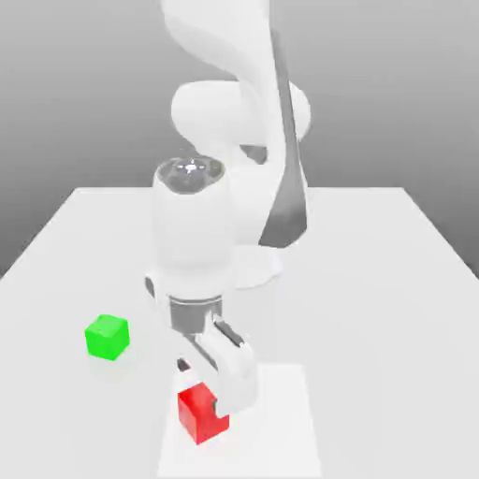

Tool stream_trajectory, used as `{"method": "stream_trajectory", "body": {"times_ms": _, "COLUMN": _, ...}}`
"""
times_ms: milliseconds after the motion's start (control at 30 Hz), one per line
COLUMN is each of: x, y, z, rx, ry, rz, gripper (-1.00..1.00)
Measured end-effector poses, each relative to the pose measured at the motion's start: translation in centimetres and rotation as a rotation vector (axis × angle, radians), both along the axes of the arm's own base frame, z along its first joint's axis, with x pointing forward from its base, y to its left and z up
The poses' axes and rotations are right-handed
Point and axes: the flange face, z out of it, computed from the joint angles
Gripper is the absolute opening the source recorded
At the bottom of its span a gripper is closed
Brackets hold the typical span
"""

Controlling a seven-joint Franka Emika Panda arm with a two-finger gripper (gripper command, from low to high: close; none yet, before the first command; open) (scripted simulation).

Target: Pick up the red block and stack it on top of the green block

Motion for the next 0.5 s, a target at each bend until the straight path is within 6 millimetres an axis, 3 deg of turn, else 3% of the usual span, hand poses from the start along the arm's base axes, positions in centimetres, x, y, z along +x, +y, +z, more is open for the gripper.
{"method": "stream_trajectory", "body": {"times_ms": 33, "x": -0.1, "y": 0.0, "z": -0.8, "rx": 0.0, "ry": 0.001, "rz": 0.0, "gripper": -1.0}}
{"method": "stream_trajectory", "body": {"times_ms": 267, "x": -0.1, "y": 0.0, "z": -0.8, "rx": -0.001, "ry": -0.001, "rz": 0.0, "gripper": -1.0}}
{"method": "stream_trajectory", "body": {"times_ms": 433, "x": 0.0, "y": 0.0, "z": 4.0, "rx": -0.001, "ry": -0.001, "rz": 0.0, "gripper": -1.0}}
{"method": "stream_trajectory", "body": {"times_ms": 467, "x": -0.5, "y": -0.9, "z": 4.9, "rx": -0.004, "ry": 0.001, "rz": -0.032, "gripper": -1.0}}
{"method": "stream_trajectory", "body": {"times_ms": 500, "x": -1.5, "y": -3.0, "z": 5.5, "rx": -0.009, "ry": 0.003, "rz": -0.108, "gripper": -1.0}}
